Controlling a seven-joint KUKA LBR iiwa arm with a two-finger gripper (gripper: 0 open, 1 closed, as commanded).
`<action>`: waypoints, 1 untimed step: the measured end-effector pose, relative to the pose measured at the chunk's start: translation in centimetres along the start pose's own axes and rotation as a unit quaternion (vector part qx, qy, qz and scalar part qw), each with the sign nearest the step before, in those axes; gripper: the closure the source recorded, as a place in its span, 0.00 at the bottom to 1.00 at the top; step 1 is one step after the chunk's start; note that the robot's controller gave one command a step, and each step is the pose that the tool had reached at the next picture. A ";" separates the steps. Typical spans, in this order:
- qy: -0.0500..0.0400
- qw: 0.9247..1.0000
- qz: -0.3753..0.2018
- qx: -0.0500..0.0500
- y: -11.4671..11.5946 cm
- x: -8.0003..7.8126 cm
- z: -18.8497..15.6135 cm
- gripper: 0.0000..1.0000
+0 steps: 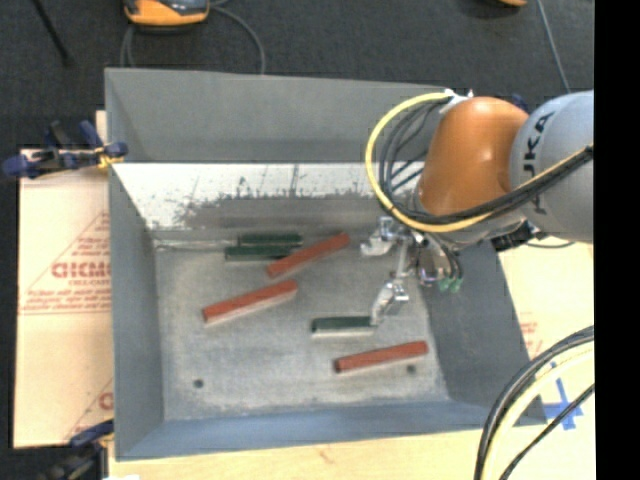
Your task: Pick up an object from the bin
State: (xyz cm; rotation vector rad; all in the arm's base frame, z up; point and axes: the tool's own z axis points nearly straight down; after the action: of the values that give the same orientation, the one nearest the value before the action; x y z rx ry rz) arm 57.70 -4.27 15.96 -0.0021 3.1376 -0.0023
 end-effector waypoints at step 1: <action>0.000 1.000 0.000 0.000 0.0 0.0 0.0 0.00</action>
Offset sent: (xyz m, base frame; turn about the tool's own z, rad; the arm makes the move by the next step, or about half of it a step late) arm -0.0485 0.0072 -0.0896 -0.0461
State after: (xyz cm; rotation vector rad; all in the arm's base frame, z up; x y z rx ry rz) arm 57.70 -4.27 15.96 -0.0025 3.1376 -0.0024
